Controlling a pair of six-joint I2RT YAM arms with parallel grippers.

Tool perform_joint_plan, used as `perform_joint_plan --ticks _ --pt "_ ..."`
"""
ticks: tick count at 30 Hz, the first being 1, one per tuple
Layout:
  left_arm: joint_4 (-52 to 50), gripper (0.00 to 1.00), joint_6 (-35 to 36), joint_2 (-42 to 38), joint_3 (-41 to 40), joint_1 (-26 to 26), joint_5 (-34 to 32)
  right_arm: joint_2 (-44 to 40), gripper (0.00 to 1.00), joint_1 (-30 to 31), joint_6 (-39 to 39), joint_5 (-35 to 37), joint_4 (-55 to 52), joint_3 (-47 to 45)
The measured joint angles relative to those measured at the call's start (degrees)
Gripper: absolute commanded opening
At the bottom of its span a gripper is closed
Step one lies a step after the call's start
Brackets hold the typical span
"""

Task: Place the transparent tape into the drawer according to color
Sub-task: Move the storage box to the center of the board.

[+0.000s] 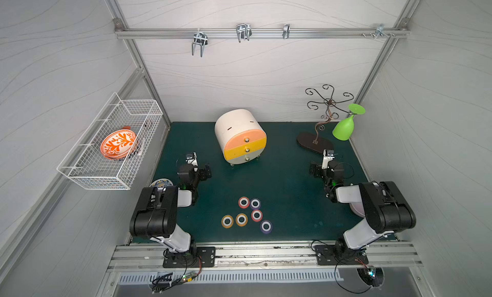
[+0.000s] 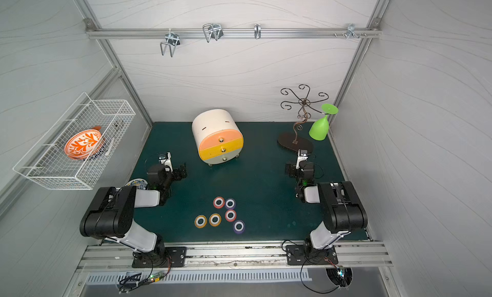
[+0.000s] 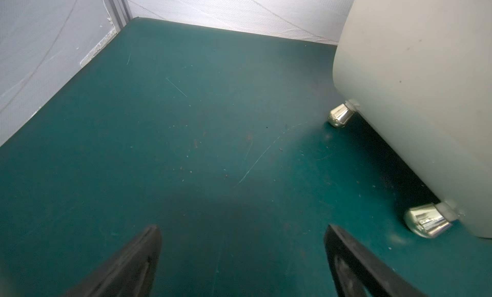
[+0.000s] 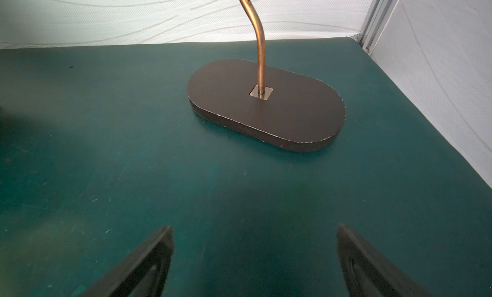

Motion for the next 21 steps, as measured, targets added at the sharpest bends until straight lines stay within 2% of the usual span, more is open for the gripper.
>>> perform_joint_plan --ticks 16,21 --pt "-0.2 0.98 0.1 0.0 0.0 -0.6 -0.9 0.0 0.99 0.0 -0.1 -0.2 0.0 0.0" --pt "-5.9 0.97 0.0 -2.9 1.2 -0.7 -2.6 -2.0 0.99 1.2 -1.8 -0.4 -3.3 0.3"
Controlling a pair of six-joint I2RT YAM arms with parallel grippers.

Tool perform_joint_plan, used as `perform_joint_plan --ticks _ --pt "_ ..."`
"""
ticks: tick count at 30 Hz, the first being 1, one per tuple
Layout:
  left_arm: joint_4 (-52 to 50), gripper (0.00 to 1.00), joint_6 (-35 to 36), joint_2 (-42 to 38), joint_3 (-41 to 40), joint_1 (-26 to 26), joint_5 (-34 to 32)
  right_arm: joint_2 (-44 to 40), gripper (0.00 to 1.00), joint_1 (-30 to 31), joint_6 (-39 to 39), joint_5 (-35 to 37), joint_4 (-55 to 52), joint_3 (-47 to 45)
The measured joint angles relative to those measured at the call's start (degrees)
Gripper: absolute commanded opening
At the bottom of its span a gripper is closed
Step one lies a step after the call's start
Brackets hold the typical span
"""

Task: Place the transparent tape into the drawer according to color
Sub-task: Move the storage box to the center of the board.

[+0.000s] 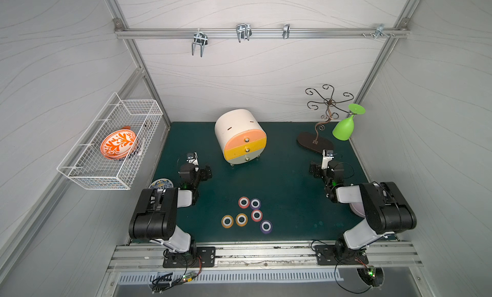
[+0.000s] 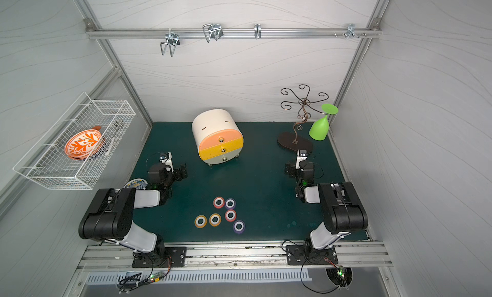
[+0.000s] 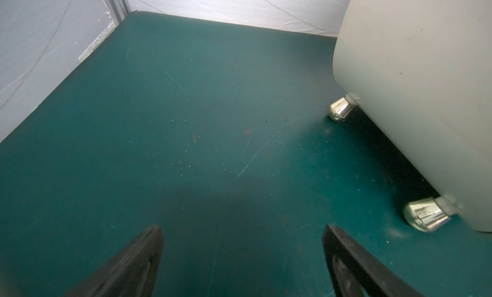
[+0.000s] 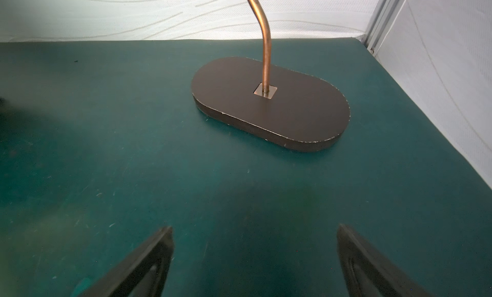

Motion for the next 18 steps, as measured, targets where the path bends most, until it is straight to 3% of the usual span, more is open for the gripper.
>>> perform_joint_plan --ticks 11,18 --pt "-20.9 0.98 -2.3 -12.9 9.5 0.0 -2.9 -8.6 0.99 7.7 -1.6 2.9 -21.8 11.2" --pt "-31.6 0.98 -3.2 -15.0 18.1 0.1 1.5 -12.9 0.99 8.5 0.5 -3.3 -35.0 17.9"
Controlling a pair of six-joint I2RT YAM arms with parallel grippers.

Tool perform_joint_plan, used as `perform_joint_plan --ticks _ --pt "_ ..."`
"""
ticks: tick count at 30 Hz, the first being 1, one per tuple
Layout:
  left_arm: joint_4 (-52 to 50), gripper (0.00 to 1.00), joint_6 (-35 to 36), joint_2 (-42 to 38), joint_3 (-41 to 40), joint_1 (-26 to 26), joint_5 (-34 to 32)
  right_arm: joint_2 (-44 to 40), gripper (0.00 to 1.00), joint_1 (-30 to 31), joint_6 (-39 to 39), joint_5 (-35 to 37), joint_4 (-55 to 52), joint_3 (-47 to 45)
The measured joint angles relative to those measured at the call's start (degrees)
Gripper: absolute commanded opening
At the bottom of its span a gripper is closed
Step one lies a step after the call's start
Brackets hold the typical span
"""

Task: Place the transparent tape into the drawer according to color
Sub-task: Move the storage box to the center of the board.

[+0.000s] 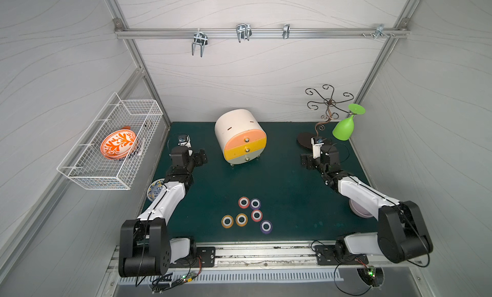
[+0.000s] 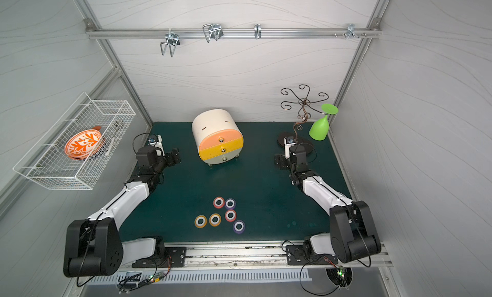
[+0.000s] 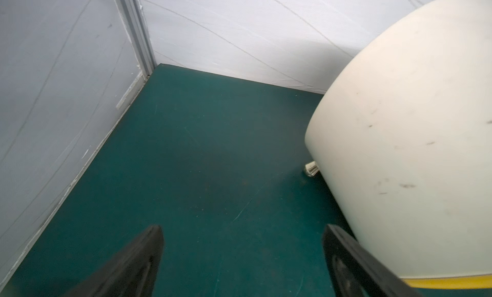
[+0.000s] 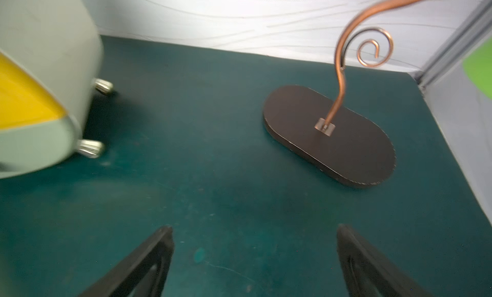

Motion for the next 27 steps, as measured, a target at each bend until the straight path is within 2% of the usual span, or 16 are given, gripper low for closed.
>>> perform_joint_plan --ticks 5,12,27 --pt "-5.2 0.98 -0.7 2.1 7.7 0.0 6.2 -2.9 0.99 0.0 2.7 -6.8 -3.2 1.6" --pt "-9.9 0.98 -0.5 11.6 23.1 0.0 16.3 -2.8 0.99 0.0 5.6 -14.4 -5.9 1.6" --pt "-21.3 0.98 5.2 36.2 56.4 0.0 33.2 -2.8 0.99 0.0 7.5 -19.8 -7.9 1.6"
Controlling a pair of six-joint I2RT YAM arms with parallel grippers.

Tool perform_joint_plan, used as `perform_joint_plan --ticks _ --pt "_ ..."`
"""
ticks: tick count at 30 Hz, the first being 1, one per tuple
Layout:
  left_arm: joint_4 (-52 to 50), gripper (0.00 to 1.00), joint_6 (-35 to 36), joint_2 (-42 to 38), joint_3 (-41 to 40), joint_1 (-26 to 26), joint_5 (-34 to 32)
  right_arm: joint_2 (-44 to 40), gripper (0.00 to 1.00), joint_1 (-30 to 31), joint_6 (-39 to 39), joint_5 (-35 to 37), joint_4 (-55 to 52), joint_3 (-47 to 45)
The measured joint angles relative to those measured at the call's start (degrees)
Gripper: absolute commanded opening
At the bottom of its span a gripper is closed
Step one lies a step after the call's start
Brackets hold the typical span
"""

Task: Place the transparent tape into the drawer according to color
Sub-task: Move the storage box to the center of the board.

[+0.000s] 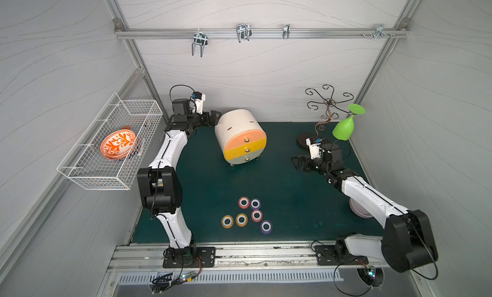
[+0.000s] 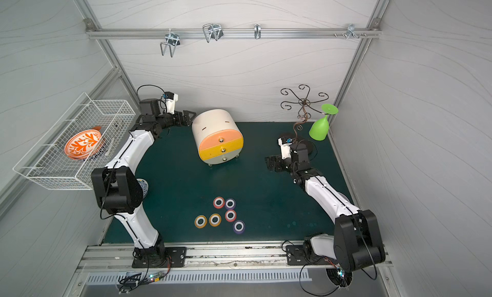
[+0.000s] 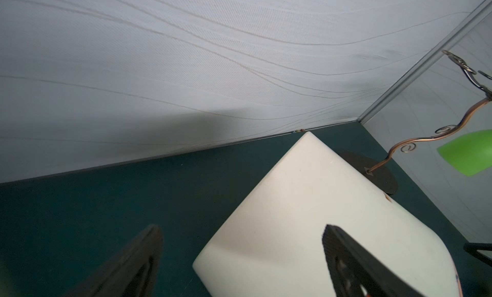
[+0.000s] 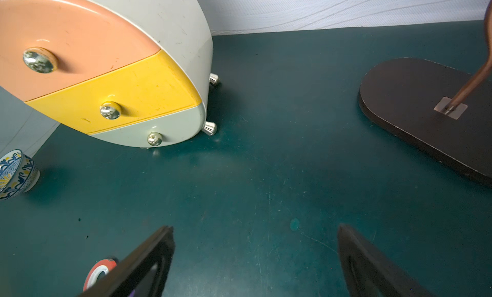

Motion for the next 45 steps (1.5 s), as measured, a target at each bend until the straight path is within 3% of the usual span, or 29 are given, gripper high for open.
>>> perform_joint_plan --ticks 9,13,26,45 --pt "-10.4 0.96 4.7 11.0 18.1 -1.4 6.3 -0.2 0.99 0.0 0.1 -0.8 -0.6 0.0" --pt "-14.8 0.96 7.3 12.9 22.5 -2.5 7.9 -0.2 0.99 0.0 0.1 -0.9 -1.0 0.0" --pt "-21.9 0.94 12.0 13.2 22.3 -4.1 9.4 -1.1 0.99 0.0 0.5 -1.3 -1.8 -0.3" --pt "-17.6 0.88 16.5 10.2 14.3 -6.0 11.2 -1.5 0.99 0.4 2.4 -4.2 -2.5 -0.7"
